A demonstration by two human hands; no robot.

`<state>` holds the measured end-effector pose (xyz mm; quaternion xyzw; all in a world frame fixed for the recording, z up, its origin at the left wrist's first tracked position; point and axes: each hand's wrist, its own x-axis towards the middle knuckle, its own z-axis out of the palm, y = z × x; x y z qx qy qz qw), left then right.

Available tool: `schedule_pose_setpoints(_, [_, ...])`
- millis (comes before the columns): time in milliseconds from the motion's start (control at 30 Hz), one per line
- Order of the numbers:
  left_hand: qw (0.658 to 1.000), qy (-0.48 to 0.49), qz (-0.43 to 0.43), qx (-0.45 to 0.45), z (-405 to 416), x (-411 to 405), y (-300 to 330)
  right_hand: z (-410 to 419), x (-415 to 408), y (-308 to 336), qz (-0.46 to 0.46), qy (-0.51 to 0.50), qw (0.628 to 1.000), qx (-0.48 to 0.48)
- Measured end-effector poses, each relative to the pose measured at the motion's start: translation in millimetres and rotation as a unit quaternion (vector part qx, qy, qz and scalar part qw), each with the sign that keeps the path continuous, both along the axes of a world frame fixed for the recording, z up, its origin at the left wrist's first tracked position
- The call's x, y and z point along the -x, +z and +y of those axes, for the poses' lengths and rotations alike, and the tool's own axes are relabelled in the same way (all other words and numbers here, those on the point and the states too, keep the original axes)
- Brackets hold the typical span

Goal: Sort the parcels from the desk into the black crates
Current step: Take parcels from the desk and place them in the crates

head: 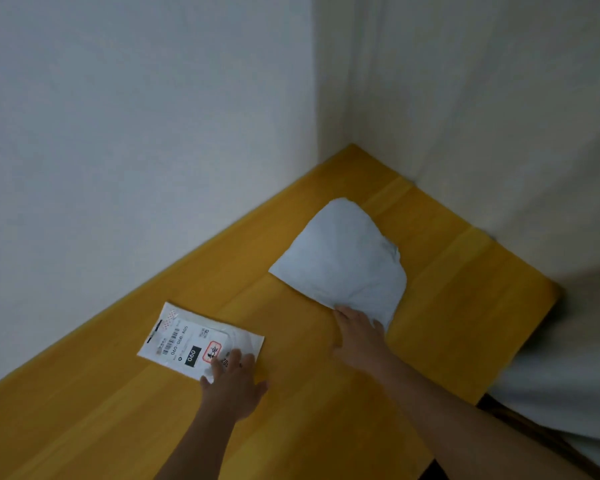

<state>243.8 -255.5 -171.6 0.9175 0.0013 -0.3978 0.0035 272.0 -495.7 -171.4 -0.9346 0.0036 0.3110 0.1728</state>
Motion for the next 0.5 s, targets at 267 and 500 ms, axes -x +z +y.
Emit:
schedule_pose_setpoints(267, [0.985,0.148,-0.016,0.089,58.3,36.5,14.3,86.9,25.0,89.9,-0.128,-0.097,0.912,-0.377])
schedule_pose_setpoints(500, [0.912,0.264,-0.132,0.284,54.0,46.3,39.3,52.0,35.9,113.9,-0.117,-0.354,0.78,-0.503])
